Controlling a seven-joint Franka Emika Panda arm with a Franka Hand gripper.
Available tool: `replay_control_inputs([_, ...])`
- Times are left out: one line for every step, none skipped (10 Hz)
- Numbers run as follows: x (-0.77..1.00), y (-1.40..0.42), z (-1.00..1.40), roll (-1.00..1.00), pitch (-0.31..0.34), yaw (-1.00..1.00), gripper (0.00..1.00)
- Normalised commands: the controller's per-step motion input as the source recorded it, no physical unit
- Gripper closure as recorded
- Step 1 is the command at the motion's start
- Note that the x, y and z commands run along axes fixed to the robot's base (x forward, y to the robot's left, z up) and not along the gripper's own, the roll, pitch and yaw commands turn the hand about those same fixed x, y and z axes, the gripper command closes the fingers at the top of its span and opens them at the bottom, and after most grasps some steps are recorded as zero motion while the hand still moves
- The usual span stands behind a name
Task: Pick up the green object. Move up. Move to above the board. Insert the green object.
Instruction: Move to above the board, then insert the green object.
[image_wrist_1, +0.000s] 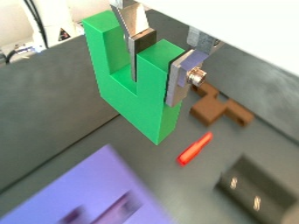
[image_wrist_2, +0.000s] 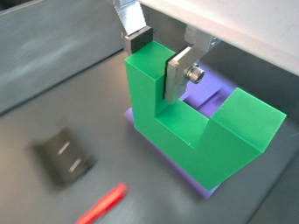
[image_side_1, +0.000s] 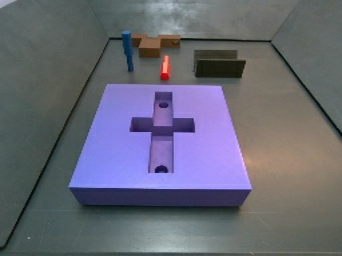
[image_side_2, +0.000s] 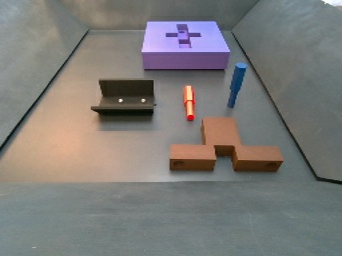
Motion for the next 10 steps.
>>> replay_control_inputs([0.24,-1.4,0.32,0.0,0.17,-0.29,1.0])
replay_control_inputs([0.32,-1.4,0.31,-0.02,0.181,-0.16,1.0])
replay_control_inputs([0.17,-0.6,0.15,0.0,0.192,-0.07,1.0])
replay_control_inputs([0.11,-0.25,0.08,0.01,0.161,-0.04,1.0])
replay_control_inputs([0.0,-0.06,-0.04,-0.01,0.0,0.0,1.0])
replay_control_inputs([0.08,-0.39,-0.18,0.0,-0.004,-0.05,1.0])
replay_control_inputs([-0.05,-0.58,-0.76,0.07,-0.137,0.04,1.0])
replay_control_inputs([0.13,-0.81,-0.86,0.17,-0.089,0.1,1.0])
replay_control_inputs([0.45,-0.7,-0.9,0.17,-0.067,0.0,1.0])
replay_control_inputs([0.37,-0.11,-1.0,0.18,-0.013,-0.25,1.0])
